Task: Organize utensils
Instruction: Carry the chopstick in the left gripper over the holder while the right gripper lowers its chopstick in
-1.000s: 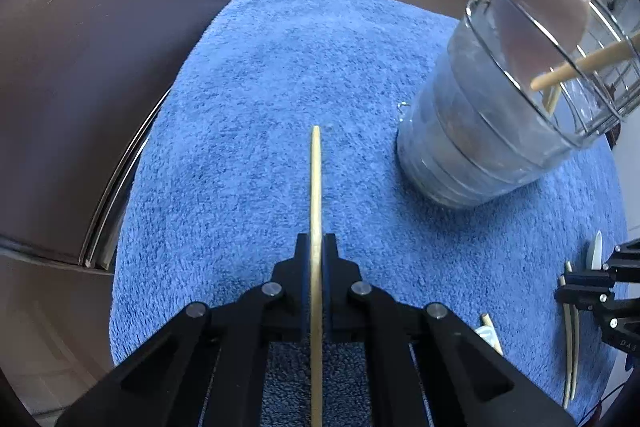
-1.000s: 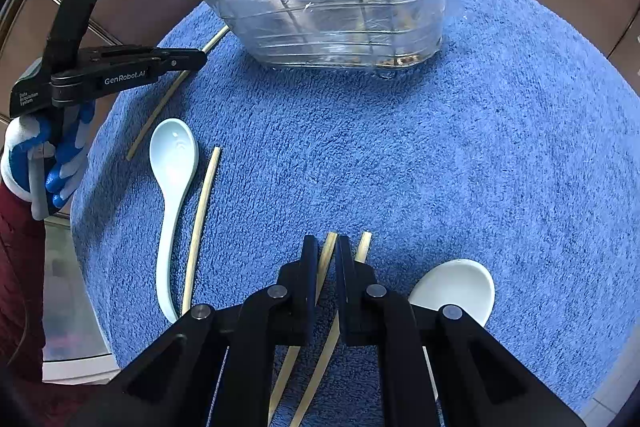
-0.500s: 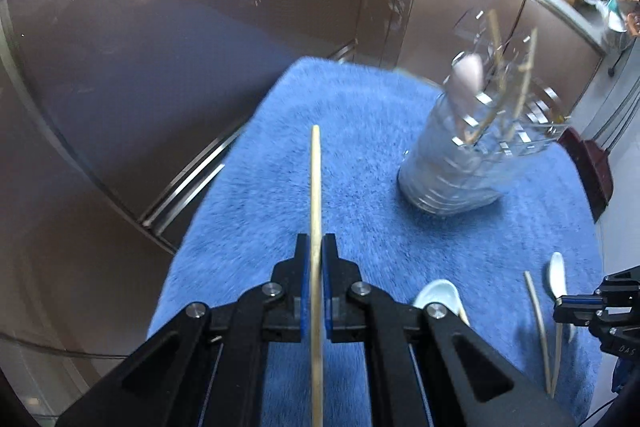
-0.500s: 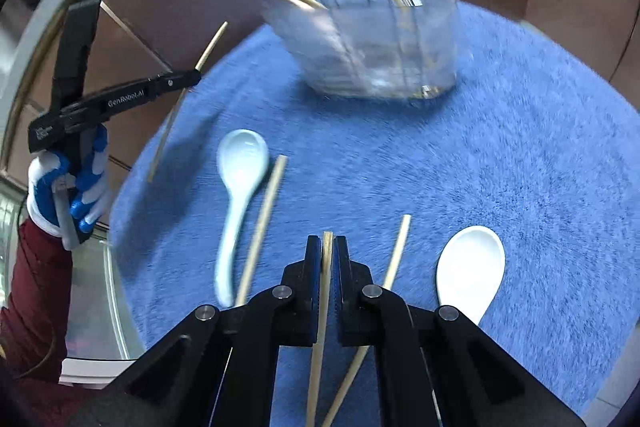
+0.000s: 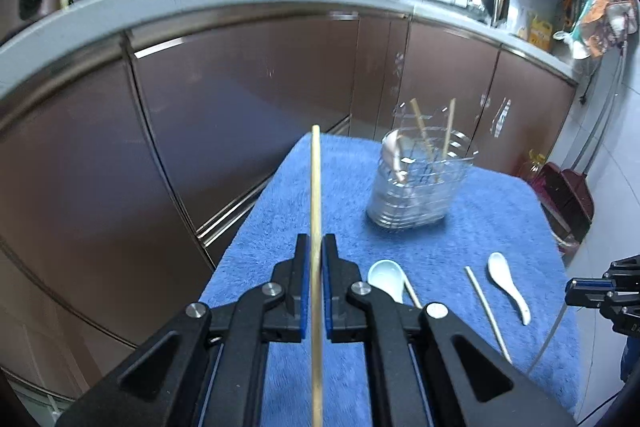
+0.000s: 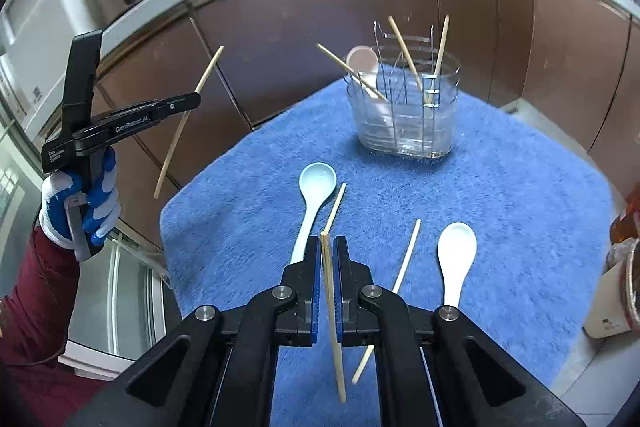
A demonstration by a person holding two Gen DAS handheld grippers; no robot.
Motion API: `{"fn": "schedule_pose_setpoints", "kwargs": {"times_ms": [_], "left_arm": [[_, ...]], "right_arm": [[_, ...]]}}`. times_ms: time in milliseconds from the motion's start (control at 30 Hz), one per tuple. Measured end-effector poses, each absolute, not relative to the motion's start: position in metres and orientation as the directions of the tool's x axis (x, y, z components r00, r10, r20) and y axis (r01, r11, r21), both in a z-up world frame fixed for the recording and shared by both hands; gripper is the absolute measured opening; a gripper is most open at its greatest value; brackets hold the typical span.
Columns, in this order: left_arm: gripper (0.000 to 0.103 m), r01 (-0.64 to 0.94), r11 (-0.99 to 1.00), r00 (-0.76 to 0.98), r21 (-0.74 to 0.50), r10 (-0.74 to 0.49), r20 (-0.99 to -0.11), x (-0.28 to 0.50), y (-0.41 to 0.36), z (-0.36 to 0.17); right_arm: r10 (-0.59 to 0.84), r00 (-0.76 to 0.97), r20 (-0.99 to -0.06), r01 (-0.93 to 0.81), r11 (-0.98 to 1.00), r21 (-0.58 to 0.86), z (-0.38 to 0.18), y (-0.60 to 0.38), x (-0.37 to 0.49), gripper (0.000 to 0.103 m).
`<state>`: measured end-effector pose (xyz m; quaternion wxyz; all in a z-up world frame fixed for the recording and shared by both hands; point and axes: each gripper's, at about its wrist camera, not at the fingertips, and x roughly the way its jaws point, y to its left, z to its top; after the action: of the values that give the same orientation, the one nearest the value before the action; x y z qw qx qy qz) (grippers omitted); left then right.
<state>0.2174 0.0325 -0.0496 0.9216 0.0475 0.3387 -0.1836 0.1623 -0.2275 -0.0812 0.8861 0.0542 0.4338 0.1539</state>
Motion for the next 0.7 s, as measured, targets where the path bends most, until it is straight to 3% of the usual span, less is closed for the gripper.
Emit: {"fn": "schedule_pose_setpoints", "kwargs": {"times_ms": [500, 700], "left_arm": [[0.005, 0.329, 0.943, 0.795, -0.055, -0.308, -0.523, 0.128, 0.038, -0.003], [0.005, 0.359, 0.926, 0.803, -0.115, -0.369, -0.468, 0.119, 0.025, 0.012]], "right_arm": [[0.334, 0.698, -0.634, -0.264, 0.942, 0.205, -0.029, -0.22, 0.09, 0.005], [0.341, 0.74, -0.58, -0.271, 0.94, 0.207, -0.007, -0.226, 0.086, 0.005]]}}
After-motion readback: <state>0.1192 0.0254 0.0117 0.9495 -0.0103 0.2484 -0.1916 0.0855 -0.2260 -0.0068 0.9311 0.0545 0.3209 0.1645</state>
